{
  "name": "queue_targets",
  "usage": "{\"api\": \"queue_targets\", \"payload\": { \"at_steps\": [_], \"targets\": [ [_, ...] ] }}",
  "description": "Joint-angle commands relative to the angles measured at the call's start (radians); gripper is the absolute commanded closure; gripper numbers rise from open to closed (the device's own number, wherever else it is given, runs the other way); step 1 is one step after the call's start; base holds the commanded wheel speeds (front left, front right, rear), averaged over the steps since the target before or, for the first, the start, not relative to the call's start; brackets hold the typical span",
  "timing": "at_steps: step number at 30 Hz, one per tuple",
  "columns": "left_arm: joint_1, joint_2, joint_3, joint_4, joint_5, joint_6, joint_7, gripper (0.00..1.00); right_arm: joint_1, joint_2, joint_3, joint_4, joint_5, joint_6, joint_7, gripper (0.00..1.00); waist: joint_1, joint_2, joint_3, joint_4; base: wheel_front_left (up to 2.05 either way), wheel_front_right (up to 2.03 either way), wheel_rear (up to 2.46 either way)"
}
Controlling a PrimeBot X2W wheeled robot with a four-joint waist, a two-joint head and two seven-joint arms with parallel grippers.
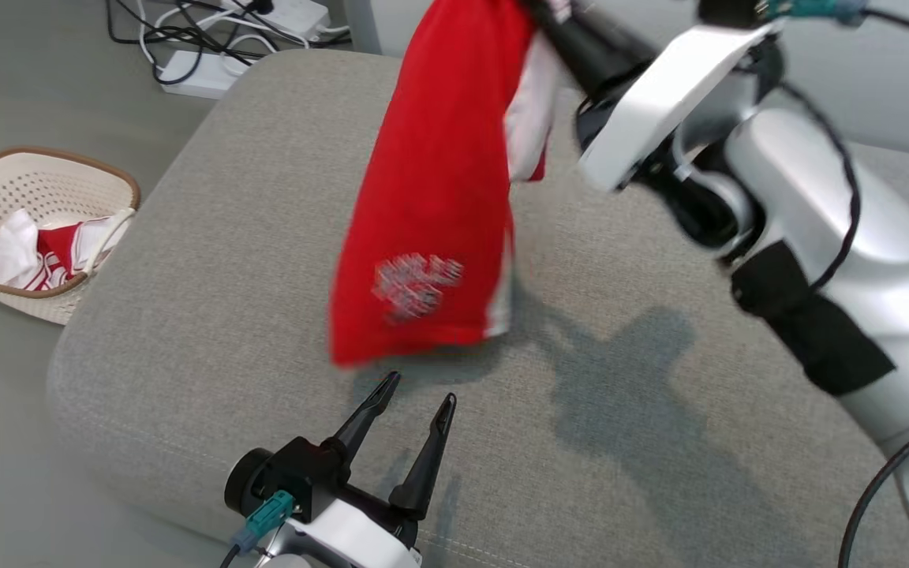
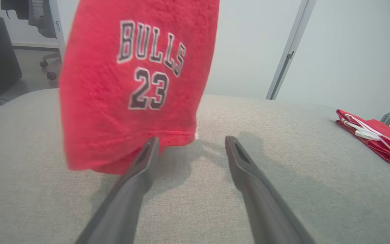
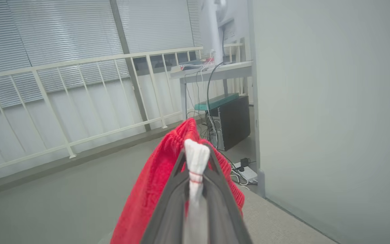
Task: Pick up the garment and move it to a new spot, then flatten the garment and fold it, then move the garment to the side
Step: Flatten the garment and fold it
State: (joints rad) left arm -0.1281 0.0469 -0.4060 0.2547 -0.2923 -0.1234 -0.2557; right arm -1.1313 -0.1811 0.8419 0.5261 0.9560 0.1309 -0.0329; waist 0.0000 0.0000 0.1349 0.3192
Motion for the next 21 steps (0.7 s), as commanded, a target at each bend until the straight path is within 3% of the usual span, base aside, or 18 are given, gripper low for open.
{"api": "queue_targets", "payload": {
  "at_steps": [1, 4, 9, 13, 21],
  "targets": [
    [-0.019, 0.004, 0.028, -0.020, -0.007, -0.007, -0.006, 0.00, -0.033, 0.013, -0.041, 0.072, -0.019, 0.000, -0.035, 1.00, 0.0000, 0.0000, -0.011, 0.017, 0.00, 0.00, 0.00],
    [-0.020, 0.003, 0.032, -0.030, -0.014, 0.002, -0.006, 0.00, -0.036, 0.000, -0.055, 0.283, -0.087, 0.000, -0.035, 1.00, 0.0000, 0.0000, -0.007, 0.003, 0.00, 0.00, 0.00],
    [-0.034, 0.003, 0.039, -0.039, -0.010, 0.002, -0.006, 0.00, 0.074, -0.040, -0.031, 0.437, -0.115, 0.000, 0.011, 1.00, 0.0000, 0.0000, 0.016, -0.053, 0.00, 0.00, 0.00],
    [-0.058, 0.003, 0.041, -0.034, -0.001, 0.000, -0.006, 0.00, 0.211, -0.095, -0.002, 0.459, -0.095, 0.000, 0.037, 1.00, 0.0000, 0.0000, 0.035, -0.105, 0.00, 0.00, 0.00],
    [-0.109, 0.003, 0.037, 0.026, 0.025, -0.005, -0.006, 0.00, 0.390, -0.185, 0.013, 0.405, -0.066, 0.000, -0.022, 1.00, 0.0000, 0.0000, 0.051, -0.181, 0.00, 0.00, 0.00]
  ]
}}
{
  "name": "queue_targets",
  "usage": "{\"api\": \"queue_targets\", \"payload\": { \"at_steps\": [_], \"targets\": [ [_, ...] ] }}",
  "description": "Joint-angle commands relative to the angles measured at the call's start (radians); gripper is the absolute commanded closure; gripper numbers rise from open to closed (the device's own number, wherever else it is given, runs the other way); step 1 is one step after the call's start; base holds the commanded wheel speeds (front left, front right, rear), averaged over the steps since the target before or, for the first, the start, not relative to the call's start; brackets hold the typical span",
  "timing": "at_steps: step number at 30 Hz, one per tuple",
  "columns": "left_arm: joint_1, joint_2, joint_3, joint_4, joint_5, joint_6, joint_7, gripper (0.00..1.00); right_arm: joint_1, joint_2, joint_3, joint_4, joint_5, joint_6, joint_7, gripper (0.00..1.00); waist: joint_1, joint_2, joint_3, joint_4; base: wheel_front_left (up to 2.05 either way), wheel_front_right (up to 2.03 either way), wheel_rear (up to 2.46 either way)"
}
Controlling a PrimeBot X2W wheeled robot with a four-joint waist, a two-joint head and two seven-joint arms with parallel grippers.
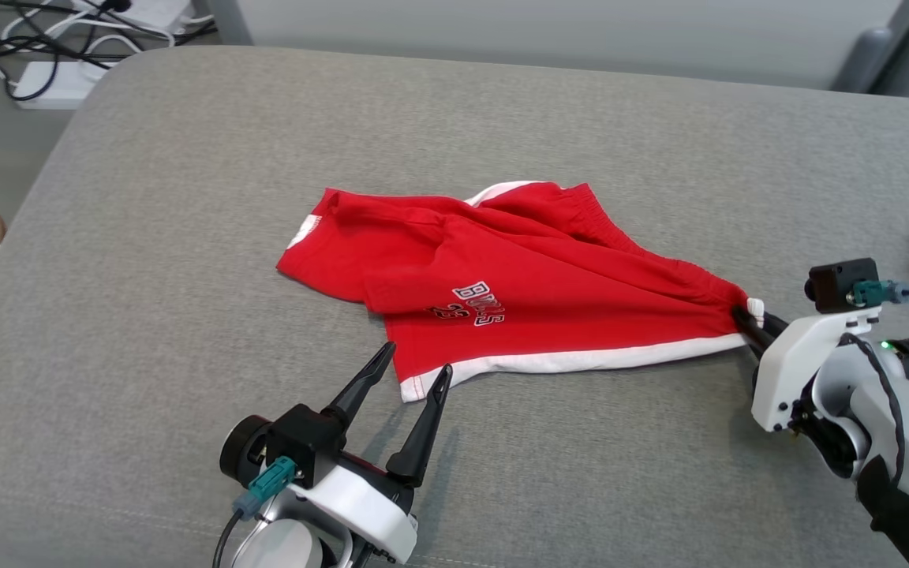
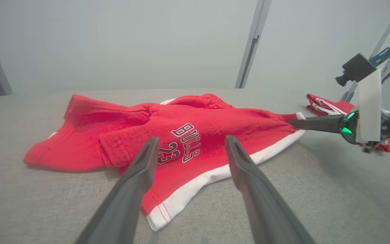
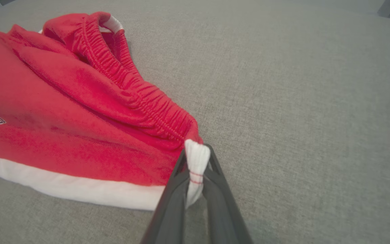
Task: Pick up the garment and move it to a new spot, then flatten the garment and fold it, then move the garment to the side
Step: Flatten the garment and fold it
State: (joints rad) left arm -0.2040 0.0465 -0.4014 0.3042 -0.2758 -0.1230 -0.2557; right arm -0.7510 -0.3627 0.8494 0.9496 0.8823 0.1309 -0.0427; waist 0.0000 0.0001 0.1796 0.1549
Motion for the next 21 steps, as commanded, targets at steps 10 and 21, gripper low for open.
{"api": "queue_targets", "payload": {
  "at_steps": [10, 21],
  "targets": [
    [-0.056, 0.019, -0.014, 0.124, 0.004, -0.007, -0.006, 0.00, 0.074, -0.022, -0.037, -0.056, -0.053, 0.000, -0.159, 0.00, 0.0000, -0.0001, -0.015, -0.077, 0.00, 0.00, 0.00],
    [-0.052, 0.037, -0.001, 0.285, -0.041, -0.008, -0.006, 0.00, 0.128, -0.085, -0.178, -0.127, -0.111, 0.000, -0.209, 0.00, 0.0000, -0.0001, -0.029, -0.135, 0.00, 0.00, 0.00]
  ]
}}
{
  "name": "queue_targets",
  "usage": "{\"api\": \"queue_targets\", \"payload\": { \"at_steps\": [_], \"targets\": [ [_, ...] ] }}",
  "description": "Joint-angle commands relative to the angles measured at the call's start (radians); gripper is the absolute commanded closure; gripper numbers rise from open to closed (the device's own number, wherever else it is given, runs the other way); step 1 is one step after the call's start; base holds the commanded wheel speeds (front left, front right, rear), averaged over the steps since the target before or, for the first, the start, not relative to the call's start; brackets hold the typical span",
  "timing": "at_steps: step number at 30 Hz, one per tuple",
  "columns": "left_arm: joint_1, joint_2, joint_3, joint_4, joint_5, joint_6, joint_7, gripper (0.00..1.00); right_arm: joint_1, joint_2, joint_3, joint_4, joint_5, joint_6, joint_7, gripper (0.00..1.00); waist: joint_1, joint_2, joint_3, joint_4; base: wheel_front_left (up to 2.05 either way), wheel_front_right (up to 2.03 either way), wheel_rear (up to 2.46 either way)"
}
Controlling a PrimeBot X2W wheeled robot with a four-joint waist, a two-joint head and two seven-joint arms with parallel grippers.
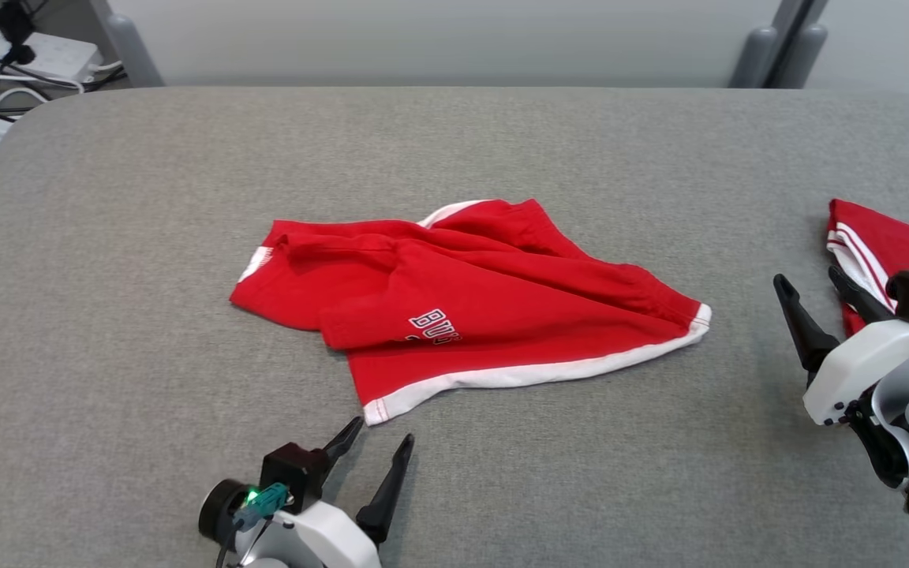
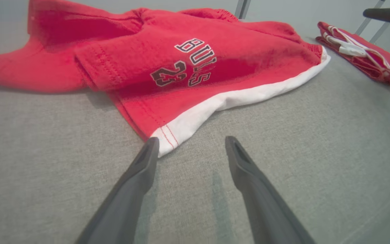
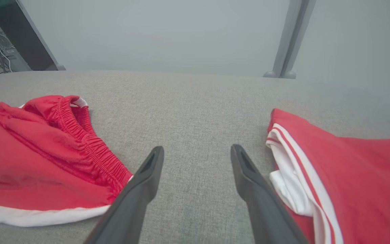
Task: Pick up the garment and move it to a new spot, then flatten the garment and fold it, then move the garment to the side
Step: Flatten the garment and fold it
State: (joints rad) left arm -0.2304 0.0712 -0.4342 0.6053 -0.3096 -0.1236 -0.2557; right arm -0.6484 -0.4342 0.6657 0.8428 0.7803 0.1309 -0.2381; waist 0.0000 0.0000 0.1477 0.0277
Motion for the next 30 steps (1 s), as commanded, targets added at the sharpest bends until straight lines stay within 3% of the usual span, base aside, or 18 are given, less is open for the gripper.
{"api": "queue_targets", "payload": {
  "at_steps": [1, 16, 18, 27, 28, 29, 30],
  "targets": [
    [-0.030, 0.014, 0.033, -0.004, -0.012, -0.007, -0.006, 0.00, 0.032, -0.014, -0.006, -0.030, -0.016, 0.000, -0.015, 0.00, 0.0000, 0.0000, 0.007, -0.015, 0.00, 0.00, 0.00],
    [-0.081, 0.029, 0.037, 0.058, -0.077, -0.007, -0.006, 0.00, 0.120, -0.007, -0.161, -0.153, -0.117, 0.000, 0.006, 0.00, 0.0000, 0.0000, 0.036, -0.050, 0.00, 0.00, 0.00],
    [-0.091, 0.043, -0.024, 0.052, -0.117, -0.007, -0.006, 0.00, 0.148, 0.002, -0.210, -0.199, -0.156, 0.000, 0.029, 0.00, 0.0000, 0.0000, 0.040, -0.046, 0.00, 0.00, 0.00],
    [-0.135, 0.076, -0.083, 0.059, -0.129, -0.007, -0.006, 0.00, 0.186, 0.028, -0.285, -0.281, -0.230, 0.000, 0.084, 0.00, 0.0000, 0.0000, 0.061, -0.044, 0.00, 0.00, 0.00],
    [-0.141, 0.080, -0.097, 0.063, -0.131, -0.007, -0.006, 0.11, 0.190, 0.032, -0.293, -0.291, -0.236, 0.000, 0.090, 0.00, 0.0000, 0.0000, 0.065, -0.045, 0.00, 0.00, 0.00],
    [-0.147, 0.085, -0.110, 0.065, -0.132, -0.007, -0.006, 0.28, 0.193, 0.035, -0.300, -0.300, -0.243, 0.000, 0.096, 0.00, 0.0000, 0.0000, 0.067, -0.046, 0.00, 0.00, 0.00],
    [-0.152, 0.088, -0.118, 0.066, -0.136, -0.007, -0.006, 0.78, 0.196, 0.037, -0.307, -0.309, -0.248, 0.000, 0.102, 0.00, 0.0000, 0.0000, 0.070, -0.047, 0.00, 0.00, 0.00]
  ]
}}
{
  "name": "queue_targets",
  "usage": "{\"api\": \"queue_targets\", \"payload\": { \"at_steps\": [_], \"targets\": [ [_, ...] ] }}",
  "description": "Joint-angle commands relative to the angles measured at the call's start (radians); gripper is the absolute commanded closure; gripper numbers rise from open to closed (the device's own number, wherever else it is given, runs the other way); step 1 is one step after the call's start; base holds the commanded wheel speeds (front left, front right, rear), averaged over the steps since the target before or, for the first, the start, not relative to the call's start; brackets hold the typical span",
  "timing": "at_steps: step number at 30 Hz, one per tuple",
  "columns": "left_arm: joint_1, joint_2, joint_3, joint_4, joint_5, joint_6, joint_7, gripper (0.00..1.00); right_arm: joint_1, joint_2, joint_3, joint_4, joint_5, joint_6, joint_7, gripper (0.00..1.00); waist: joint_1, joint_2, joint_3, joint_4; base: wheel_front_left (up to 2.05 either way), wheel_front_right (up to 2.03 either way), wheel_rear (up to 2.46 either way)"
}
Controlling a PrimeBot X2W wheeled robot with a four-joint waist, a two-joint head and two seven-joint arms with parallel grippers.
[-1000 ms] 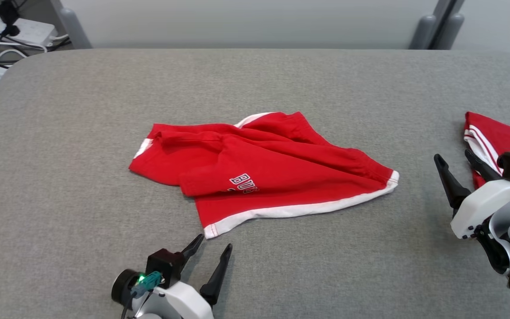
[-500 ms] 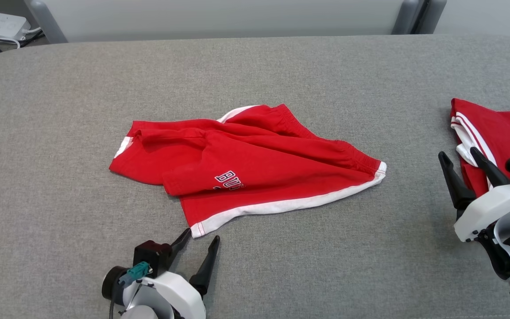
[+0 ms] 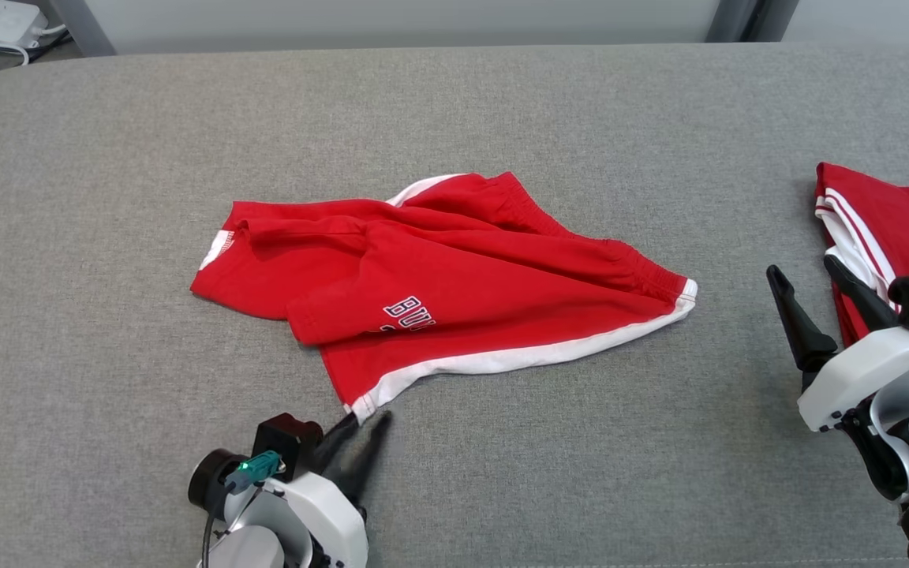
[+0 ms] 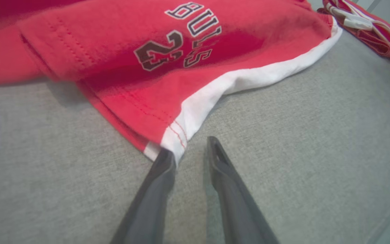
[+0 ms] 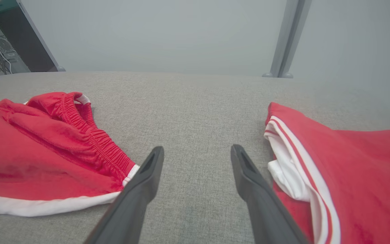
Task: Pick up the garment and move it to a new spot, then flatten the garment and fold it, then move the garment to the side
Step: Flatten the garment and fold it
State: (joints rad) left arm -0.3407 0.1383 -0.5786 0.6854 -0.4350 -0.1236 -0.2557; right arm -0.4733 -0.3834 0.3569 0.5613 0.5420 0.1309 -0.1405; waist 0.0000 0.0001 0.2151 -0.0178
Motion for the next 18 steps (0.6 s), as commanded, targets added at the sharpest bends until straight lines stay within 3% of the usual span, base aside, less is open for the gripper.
{"api": "queue_targets", "payload": {
  "at_steps": [1, 7, 18],
  "targets": [
    [-0.047, 0.024, 0.023, -0.017, -0.014, -0.007, -0.006, 1.00, 0.024, -0.013, -0.008, -0.036, -0.015, 0.000, 0.010, 0.00, 0.0000, -0.0001, 0.005, -0.002, 0.00, 0.00, 0.00],
    [-0.052, 0.047, 0.017, -0.050, -0.022, -0.007, -0.006, 1.00, 0.037, -0.044, -0.023, -0.084, -0.061, 0.000, 0.042, 0.00, 0.0000, -0.0001, 0.009, 0.006, 0.00, 0.00, 0.00],
    [-0.012, 0.161, 0.091, -0.138, 0.031, -0.006, -0.006, 1.00, 0.074, -0.157, 0.108, -0.193, -0.018, 0.000, 0.114, 0.00, 0.0000, -0.0001, 0.004, 0.084, 0.00, 0.00, 0.00]
  ]
}}
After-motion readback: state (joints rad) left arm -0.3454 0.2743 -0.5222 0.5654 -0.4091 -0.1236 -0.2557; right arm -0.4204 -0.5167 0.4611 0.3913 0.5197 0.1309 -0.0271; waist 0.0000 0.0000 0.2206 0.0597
